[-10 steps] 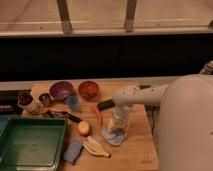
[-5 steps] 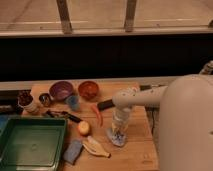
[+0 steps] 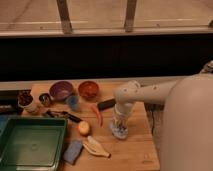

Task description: Wipe tray with towel

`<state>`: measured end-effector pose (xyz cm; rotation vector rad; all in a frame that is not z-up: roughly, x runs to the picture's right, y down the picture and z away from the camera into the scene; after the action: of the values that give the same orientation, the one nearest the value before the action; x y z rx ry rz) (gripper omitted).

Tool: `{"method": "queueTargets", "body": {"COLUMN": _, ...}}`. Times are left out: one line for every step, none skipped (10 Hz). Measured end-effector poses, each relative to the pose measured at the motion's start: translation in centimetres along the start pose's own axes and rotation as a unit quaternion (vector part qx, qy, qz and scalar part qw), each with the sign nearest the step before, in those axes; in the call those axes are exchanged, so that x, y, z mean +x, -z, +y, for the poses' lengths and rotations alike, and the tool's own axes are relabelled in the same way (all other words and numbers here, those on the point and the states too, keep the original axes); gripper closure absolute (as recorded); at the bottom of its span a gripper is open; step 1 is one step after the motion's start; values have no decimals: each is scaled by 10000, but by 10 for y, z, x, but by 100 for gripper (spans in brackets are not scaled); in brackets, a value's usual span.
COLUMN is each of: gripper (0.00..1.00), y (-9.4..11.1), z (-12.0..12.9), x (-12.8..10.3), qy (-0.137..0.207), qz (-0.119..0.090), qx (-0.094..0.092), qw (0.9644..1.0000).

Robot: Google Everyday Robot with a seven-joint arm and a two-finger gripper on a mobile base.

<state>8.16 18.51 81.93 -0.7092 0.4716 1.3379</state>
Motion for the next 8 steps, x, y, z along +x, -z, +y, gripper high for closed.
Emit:
{"method": "queueTargets", "body": {"gripper": 100, "y": 9, "z": -1, "x": -13, "qy": 61, "qz": -102, "qx": -13, "qw": 9999}}
{"method": "queueTargets", "body": {"gripper": 100, "y": 23, "z": 0, "x": -31, "qy": 157, "qz": -245, "qx": -44, "qw": 9996}}
{"method": "queueTargets", "body": {"gripper": 100, "y": 31, "z": 5, "x": -43, "qy": 263, "qz": -332, "qx": -79, "qw": 9991}}
{"method": "queueTargets", "body": {"gripper": 100, "y": 50, "z": 33, "x": -63, "qy": 588, "qz": -518, "qx": -321, "qw": 9964}}
{"method": "queueTargets", "body": {"gripper": 100, "y": 61, "z": 49, "x": -70, "qy": 802, "qz": -573, "qx": -504, "qw": 9939}}
{"method": "queueTargets", "body": {"gripper": 100, "y": 79, "z": 71, "x": -79, "qy": 1188, "qz": -645, "qx": -808, "qw": 9875}}
{"method": "queueTargets", "body": {"gripper": 100, "y": 87, "z": 83, "x": -82, "qy": 1410, "qz": -690, "qx": -974, "qw": 9828}}
{"method": "queueTargets", "body": {"gripper": 100, "y": 96, "z": 108, "x": -77, "qy": 1791, "qz": -673, "qx": -1216, "qw": 9740}}
